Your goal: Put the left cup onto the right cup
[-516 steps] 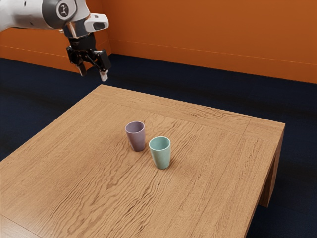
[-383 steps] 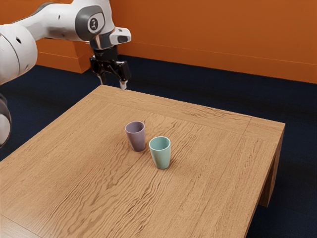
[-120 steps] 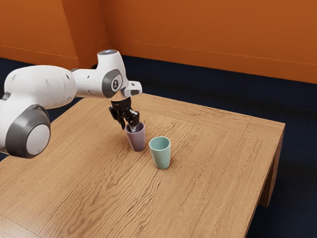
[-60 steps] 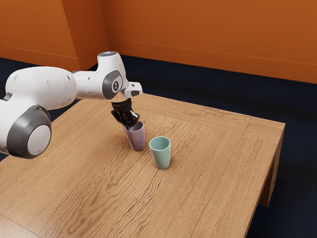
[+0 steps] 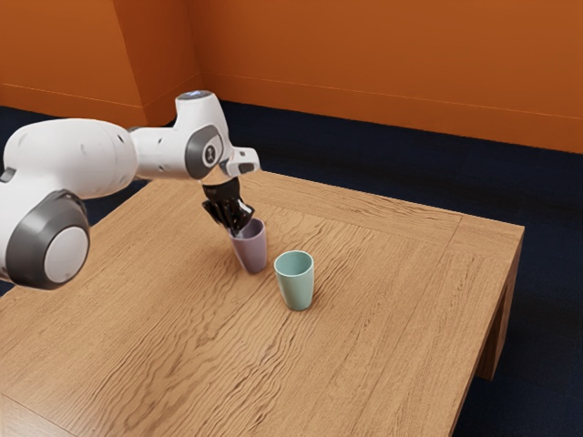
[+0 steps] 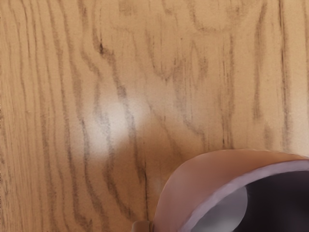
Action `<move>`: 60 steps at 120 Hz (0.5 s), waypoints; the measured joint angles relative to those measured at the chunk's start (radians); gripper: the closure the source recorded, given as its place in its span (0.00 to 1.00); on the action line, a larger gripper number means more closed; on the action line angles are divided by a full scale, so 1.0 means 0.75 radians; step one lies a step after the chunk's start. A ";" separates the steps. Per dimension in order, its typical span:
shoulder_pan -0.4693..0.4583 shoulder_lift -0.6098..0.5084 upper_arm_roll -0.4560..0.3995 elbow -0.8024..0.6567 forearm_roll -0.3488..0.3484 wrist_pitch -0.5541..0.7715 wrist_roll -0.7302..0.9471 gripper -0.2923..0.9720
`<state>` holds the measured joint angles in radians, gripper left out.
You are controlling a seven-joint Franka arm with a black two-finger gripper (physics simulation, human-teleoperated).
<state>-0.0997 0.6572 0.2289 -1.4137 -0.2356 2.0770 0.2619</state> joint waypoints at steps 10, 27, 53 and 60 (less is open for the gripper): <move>-0.001 -0.043 -0.004 -0.030 0.002 -0.006 -0.002 0.85; -0.002 -0.137 -0.019 -0.099 0.007 -0.012 -0.004 0.85; -0.013 -0.299 -0.044 -0.232 0.016 -0.017 -0.007 0.85; -0.022 -0.350 -0.042 -0.272 0.017 -0.017 -0.010 0.85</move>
<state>-0.1163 0.3943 0.1973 -1.6179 -0.2227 2.0641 0.2545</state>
